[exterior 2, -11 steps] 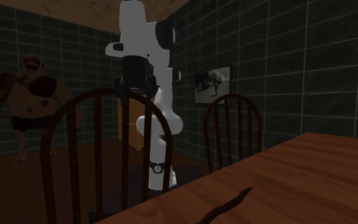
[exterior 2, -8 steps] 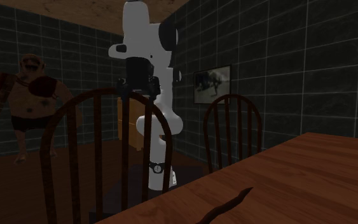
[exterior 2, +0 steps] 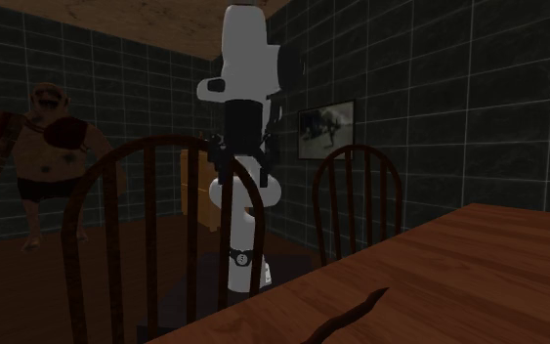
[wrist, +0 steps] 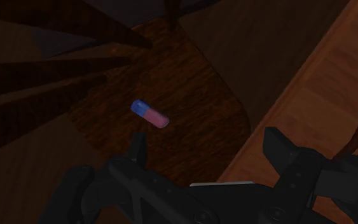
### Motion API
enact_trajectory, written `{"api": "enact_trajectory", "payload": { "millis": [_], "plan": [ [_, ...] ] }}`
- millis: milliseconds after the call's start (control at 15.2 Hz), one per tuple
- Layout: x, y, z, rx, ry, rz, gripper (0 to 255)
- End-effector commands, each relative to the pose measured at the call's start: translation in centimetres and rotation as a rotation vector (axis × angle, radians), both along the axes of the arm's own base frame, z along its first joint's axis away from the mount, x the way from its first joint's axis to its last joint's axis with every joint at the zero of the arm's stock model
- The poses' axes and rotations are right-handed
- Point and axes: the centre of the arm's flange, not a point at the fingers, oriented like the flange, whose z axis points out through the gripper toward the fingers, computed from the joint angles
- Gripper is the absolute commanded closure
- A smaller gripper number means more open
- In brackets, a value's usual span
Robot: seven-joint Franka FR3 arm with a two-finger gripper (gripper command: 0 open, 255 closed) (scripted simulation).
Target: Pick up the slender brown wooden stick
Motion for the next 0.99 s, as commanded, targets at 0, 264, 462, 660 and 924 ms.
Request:
{"api": "enact_trajectory", "payload": {
  "millis": [0,264,462,660,924],
  "plan": [
    [1.3,2.2,-0.8,-0.005,-0.010,-0.048,0],
    [4.5,6.0,-2.8,-0.017,-0.026,-0.137,0],
    [7.2,8.7,-4.2,-0.027,-0.039,-0.204,0],
    [10.0,11.1,-5.6,-0.036,-0.052,-0.271,0],
    [14.0,14.0,-7.5,-0.048,-0.068,-0.361,0]
  ]
}}
